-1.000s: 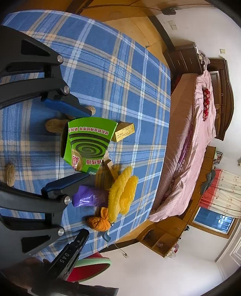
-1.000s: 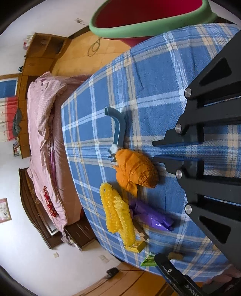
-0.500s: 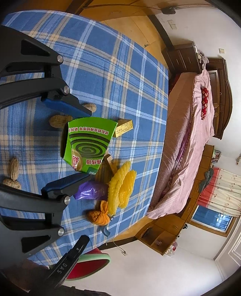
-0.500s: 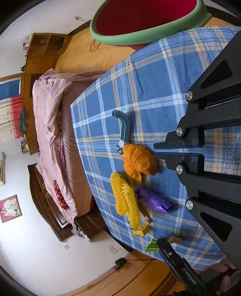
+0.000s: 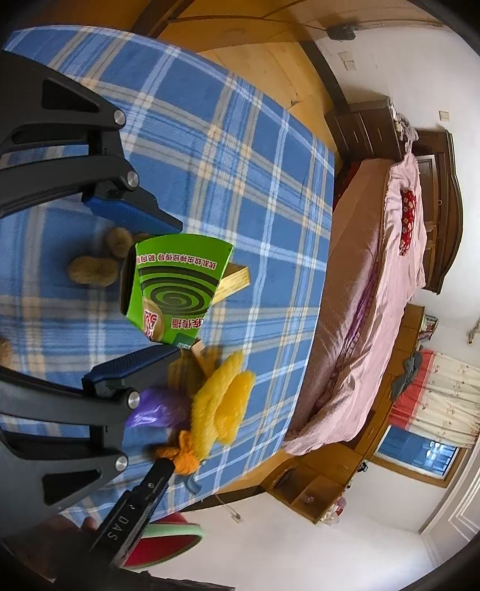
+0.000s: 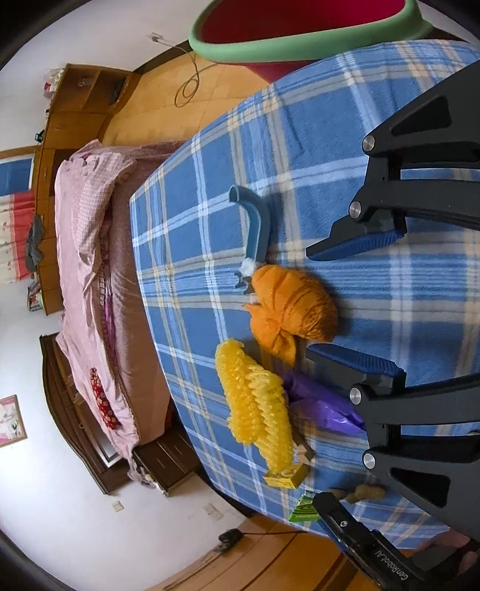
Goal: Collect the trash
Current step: 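Grasp the orange knotted mesh bag with the right tool while the left tool holds the green box, then carry the green box and orange mesh bag over the red bucket with both tools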
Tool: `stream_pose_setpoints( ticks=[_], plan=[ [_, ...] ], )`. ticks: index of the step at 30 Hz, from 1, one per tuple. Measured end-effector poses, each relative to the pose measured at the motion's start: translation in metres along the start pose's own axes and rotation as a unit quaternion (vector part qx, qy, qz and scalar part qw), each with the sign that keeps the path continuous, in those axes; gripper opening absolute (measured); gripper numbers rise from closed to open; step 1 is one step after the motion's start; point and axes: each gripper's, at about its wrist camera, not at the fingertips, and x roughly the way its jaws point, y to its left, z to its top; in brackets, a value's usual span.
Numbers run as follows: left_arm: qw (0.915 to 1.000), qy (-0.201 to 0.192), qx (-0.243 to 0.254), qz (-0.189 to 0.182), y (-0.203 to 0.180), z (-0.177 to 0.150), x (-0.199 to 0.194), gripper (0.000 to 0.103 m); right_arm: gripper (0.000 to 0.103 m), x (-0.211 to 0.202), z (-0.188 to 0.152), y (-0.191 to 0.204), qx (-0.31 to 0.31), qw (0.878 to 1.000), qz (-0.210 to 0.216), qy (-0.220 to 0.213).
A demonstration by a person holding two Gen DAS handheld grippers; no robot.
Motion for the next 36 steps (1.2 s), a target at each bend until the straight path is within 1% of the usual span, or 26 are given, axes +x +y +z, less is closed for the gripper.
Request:
stream_pose_setpoints(
  ticks=[7, 8, 9, 10, 13, 16, 26, 36],
  plan=[
    [1.0000, 0.000, -0.005, 0.006, 0.005, 0.009, 0.011, 0.061, 0.048, 0.014, 0.002, 0.005, -0.005, 1.000, -0.009, 0.006],
    [1.0000, 0.001, -0.005, 0.006, 0.005, 0.009, 0.012, 0.061, 0.048, 0.014, 0.001, 0.005, -0.010, 1.000, -0.011, 0.000],
    [1.0000, 0.002, -0.006, 0.006, 0.005, 0.009, 0.013, 0.061, 0.046, 0.014, 0.000, 0.006, -0.014, 1.000, -0.015, 0.000],
    [1.0000, 0.003, -0.006, 0.006, 0.005, 0.009, 0.014, 0.061, 0.035, 0.014, 0.000, 0.005, -0.015, 1.000, -0.016, -0.001],
    [1.0000, 0.004, -0.004, 0.007, 0.004, 0.009, 0.014, 0.061, 0.030, 0.013, -0.002, 0.002, -0.009, 1.000, -0.010, 0.000],
    [1.0000, 0.003, -0.002, 0.005, 0.001, 0.008, 0.010, 0.061, 0.029, 0.007, -0.004, -0.002, -0.002, 1.000, -0.003, -0.001],
    [0.9999, -0.009, 0.011, -0.009, -0.016, 0.006, -0.012, 0.061, 0.029, -0.047, -0.020, -0.014, 0.003, 0.999, 0.006, -0.038],
    [0.9981, -0.020, 0.044, -0.038, -0.051, -0.001, -0.044, 0.061, 0.029, -0.101, -0.041, -0.041, 0.029, 0.997, 0.002, -0.076]
  ],
)
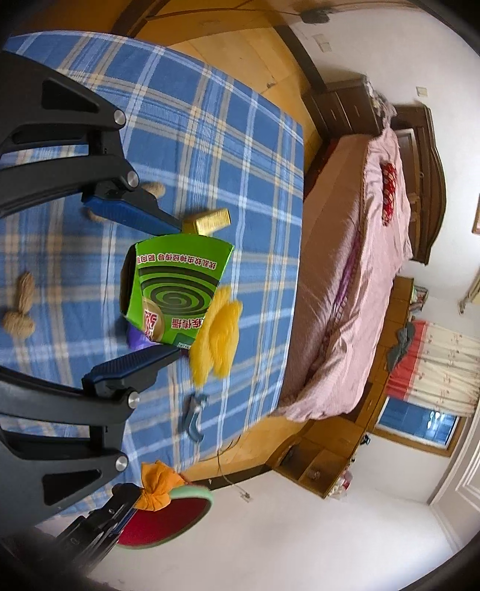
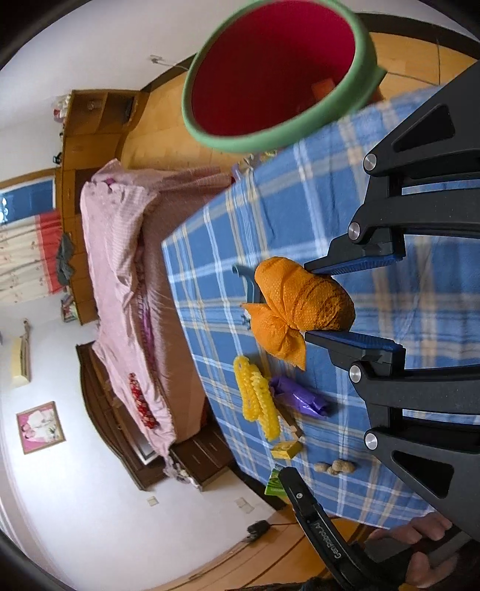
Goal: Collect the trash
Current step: 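Carry the green box and orange mesh bag over the red bucket with both tools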
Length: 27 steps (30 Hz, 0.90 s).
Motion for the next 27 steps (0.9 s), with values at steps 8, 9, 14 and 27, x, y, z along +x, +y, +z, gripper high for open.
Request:
stream_pose_setpoints(
  ticks=[8, 9, 14, 27],
  plan=[
    [0.9989, -0.003, 0.038, -0.026, -0.042, -0.002, -0.012, 0.061, 0.029, -0.035, -0.004, -0.026, 0.015, 0.999, -0.020, -0.029],
    [0.9987, -0.003, 0.043, -0.029, -0.048, -0.003, -0.013, 0.061, 0.029, -0.039, -0.005, -0.030, 0.017, 0.999, -0.022, -0.032],
    [0.9960, 0.001, 0.074, -0.051, -0.082, -0.003, -0.012, 0.061, 0.029, -0.054, -0.008, -0.053, 0.034, 0.998, -0.039, -0.046],
    [0.9811, 0.024, 0.153, -0.116, -0.175, -0.010, 0.006, 0.061, 0.029, -0.075, -0.006, -0.120, 0.083, 0.990, -0.096, -0.066]
  ],
)
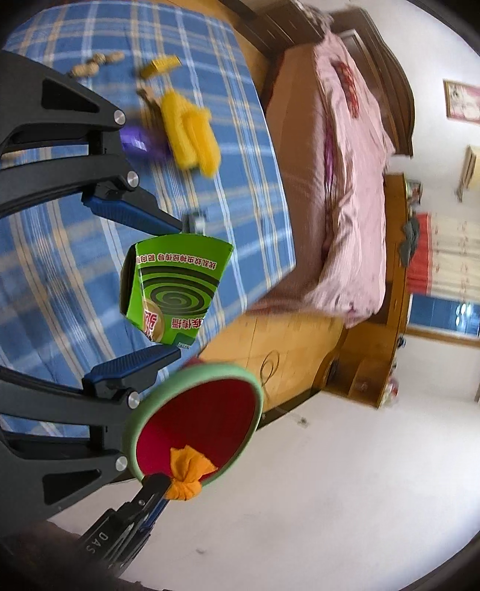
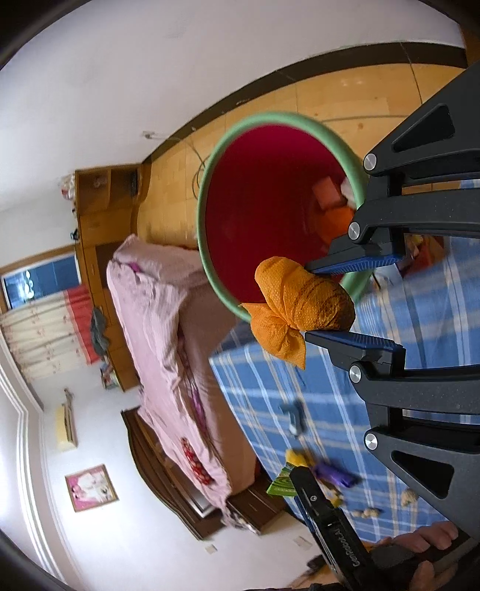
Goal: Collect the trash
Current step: 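Carry the green box and orange mesh bag over the red bucket with both tools, then open both tools to drop the green box and mesh bag into the bucket, then move the left tool to the bed and grasp the small yellow box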
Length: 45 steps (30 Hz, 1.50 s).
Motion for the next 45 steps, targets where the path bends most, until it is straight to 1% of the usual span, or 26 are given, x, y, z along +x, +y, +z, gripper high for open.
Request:
stream_pose_setpoints(
  ticks=[6, 13, 17, 23, 27, 28, 30, 31, 38, 42, 45],
  plan=[
    [0.9989, 0.011, 0.033, -0.033, -0.039, 0.012, 0.025, 0.061, 0.029, 0.007, 0.006, -0.025, 0.014, 1.000, -0.021, 0.001],
    [0.9949, 0.024, 0.073, -0.065, -0.084, 0.021, 0.062, 0.061, 0.030, 0.023, 0.009, -0.056, 0.034, 0.999, -0.041, 0.011],
    [0.9921, 0.038, 0.088, -0.081, -0.101, 0.024, 0.085, 0.061, 0.032, 0.035, 0.010, -0.072, 0.044, 0.998, -0.048, 0.019],
    [0.9881, 0.071, 0.091, -0.102, -0.115, 0.023, 0.111, 0.061, 0.035, 0.044, 0.011, -0.091, 0.056, 0.997, -0.049, 0.025],
    [0.9871, 0.081, 0.085, -0.109, -0.117, 0.019, 0.116, 0.062, 0.036, 0.048, 0.011, -0.095, 0.060, 0.997, -0.047, 0.025],
    [0.9874, 0.080, 0.082, -0.109, -0.117, 0.019, 0.116, 0.062, 0.038, 0.049, 0.011, -0.096, 0.060, 0.997, -0.047, 0.025],
    [0.9883, 0.075, 0.077, -0.108, -0.115, 0.019, 0.116, 0.069, 0.043, 0.049, 0.011, -0.098, 0.065, 0.997, -0.045, 0.024],
    [0.9889, 0.072, 0.075, -0.106, -0.114, 0.019, 0.115, 0.069, 0.045, 0.049, 0.010, -0.098, 0.067, 0.997, -0.044, 0.023],
    [0.9896, 0.067, 0.071, -0.106, -0.110, 0.020, 0.106, 0.069, 0.046, 0.044, 0.010, -0.098, 0.071, 0.996, -0.041, 0.017],
    [0.9907, 0.068, 0.061, -0.100, -0.101, 0.019, 0.099, 0.069, 0.046, 0.037, 0.010, -0.095, 0.071, 0.997, -0.037, 0.012],
    [0.9919, 0.064, 0.051, -0.097, -0.091, 0.018, 0.091, 0.069, 0.049, 0.033, 0.010, -0.090, 0.069, 0.997, -0.032, 0.008]
  ],
)
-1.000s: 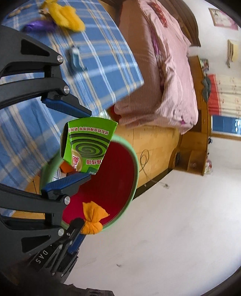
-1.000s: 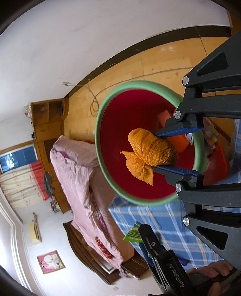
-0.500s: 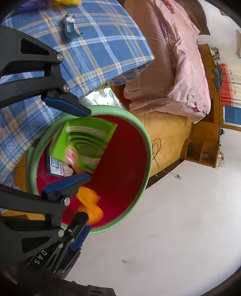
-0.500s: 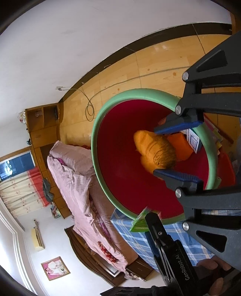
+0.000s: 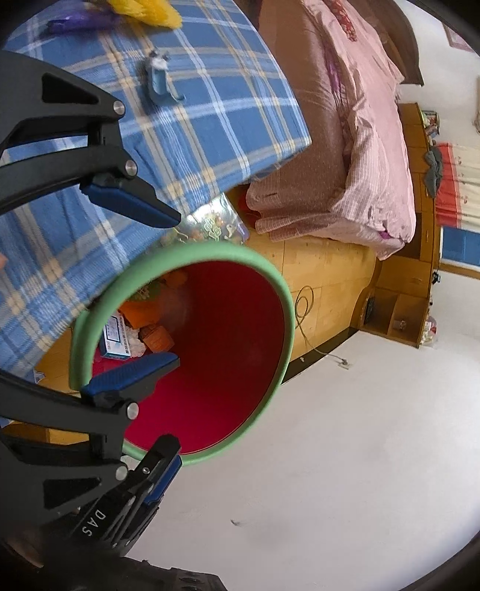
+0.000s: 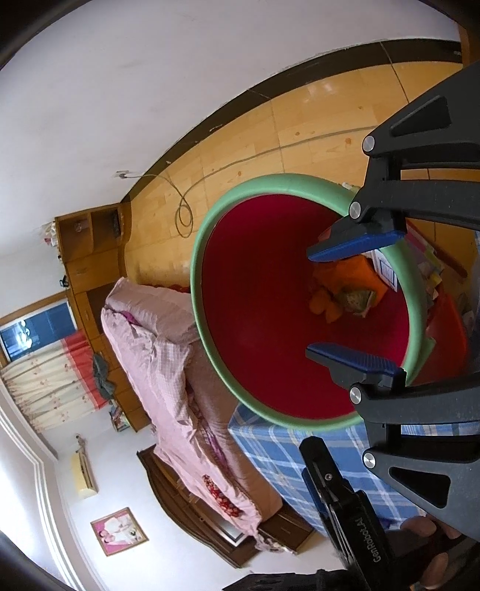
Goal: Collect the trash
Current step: 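Move the left tool to the bed and grasp the small yellow box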
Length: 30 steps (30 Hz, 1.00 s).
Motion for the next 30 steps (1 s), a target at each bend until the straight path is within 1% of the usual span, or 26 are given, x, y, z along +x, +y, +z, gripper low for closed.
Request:
stream_pose_setpoints(
  ticks=[2, 6, 10, 14, 23, 30],
  plan=[
    [1.0000, -0.003, -0.008, 0.004, 0.006, -0.002, -0.007, 0.069, 0.051, -0.002, -0.001, 0.005, -0.003, 1.000, 0.003, -0.001],
    [0.9996, -0.008, -0.022, 0.015, 0.020, -0.008, -0.021, 0.069, 0.052, -0.006, -0.005, 0.015, -0.008, 1.000, 0.011, 0.000],
    [0.9988, -0.016, -0.038, 0.027, 0.035, -0.015, -0.037, 0.069, 0.056, -0.009, -0.010, 0.026, -0.011, 1.000, 0.018, 0.003],
    [0.9975, -0.022, -0.052, 0.041, 0.052, -0.022, -0.052, 0.069, 0.057, -0.012, -0.014, 0.040, -0.018, 0.999, 0.028, 0.006],
    [0.9921, -0.035, -0.092, 0.079, 0.095, -0.038, -0.085, 0.069, 0.057, -0.016, -0.023, 0.070, -0.038, 0.998, 0.048, 0.014],
    [0.9848, -0.045, -0.128, 0.109, 0.135, -0.053, -0.109, 0.069, 0.059, -0.013, -0.031, 0.097, -0.057, 0.996, 0.064, 0.027]
  ],
)
